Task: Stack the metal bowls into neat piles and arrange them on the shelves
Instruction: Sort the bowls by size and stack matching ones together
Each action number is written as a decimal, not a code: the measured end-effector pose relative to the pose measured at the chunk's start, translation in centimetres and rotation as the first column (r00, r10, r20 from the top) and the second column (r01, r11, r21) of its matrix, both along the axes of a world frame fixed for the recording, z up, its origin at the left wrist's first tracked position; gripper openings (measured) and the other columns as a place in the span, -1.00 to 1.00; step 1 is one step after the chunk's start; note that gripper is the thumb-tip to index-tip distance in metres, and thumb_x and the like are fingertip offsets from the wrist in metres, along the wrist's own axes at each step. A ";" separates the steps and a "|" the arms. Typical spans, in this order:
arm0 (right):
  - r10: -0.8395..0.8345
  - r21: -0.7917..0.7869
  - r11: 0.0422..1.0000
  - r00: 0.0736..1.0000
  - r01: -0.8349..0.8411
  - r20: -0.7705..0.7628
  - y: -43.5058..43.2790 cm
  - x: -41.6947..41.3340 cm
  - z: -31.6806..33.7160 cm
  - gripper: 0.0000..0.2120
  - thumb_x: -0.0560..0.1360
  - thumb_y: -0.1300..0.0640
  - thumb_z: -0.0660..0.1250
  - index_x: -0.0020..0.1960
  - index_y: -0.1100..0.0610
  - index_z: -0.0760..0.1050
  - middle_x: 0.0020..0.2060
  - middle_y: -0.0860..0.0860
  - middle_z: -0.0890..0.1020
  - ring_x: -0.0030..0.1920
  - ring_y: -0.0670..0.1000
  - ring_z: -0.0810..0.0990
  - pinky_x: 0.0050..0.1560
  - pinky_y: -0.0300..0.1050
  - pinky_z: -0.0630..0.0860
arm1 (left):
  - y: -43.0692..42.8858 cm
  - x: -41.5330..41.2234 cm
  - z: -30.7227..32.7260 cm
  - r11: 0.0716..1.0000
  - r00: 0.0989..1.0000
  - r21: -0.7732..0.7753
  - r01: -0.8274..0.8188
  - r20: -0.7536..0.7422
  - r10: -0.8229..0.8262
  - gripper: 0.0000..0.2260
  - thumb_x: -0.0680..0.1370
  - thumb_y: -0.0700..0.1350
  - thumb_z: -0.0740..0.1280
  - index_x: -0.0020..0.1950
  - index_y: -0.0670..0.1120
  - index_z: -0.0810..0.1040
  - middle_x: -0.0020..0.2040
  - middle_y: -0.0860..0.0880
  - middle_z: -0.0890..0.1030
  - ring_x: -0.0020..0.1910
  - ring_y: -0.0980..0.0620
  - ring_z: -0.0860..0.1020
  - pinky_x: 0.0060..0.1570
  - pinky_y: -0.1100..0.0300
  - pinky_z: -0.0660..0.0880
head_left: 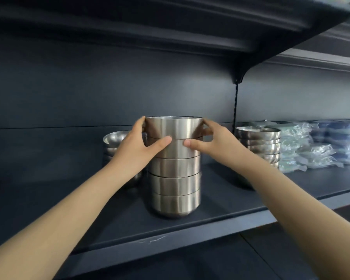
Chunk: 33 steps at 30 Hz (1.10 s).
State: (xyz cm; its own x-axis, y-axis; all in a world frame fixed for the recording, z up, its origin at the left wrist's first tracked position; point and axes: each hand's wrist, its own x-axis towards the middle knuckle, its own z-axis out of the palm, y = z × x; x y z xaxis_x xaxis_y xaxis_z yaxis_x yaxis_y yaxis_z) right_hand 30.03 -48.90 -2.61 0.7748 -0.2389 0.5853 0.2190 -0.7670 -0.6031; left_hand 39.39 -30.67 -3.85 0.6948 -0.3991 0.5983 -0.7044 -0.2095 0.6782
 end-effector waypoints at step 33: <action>0.196 0.349 0.904 0.964 -0.248 0.177 0.4 4.8 -12.1 -0.14 0.32 -0.34 0.26 0.43 -0.29 -0.20 0.54 -0.18 -0.02 0.52 -0.18 0.02 0.53 0.05 0.08 | -3.8 -0.5 -10.4 0.992 0.989 -0.122 0.015 -0.142 -0.032 -0.13 0.34 0.31 0.33 0.32 0.41 -0.33 0.45 0.29 -0.15 0.33 0.43 -0.06 0.30 0.33 0.02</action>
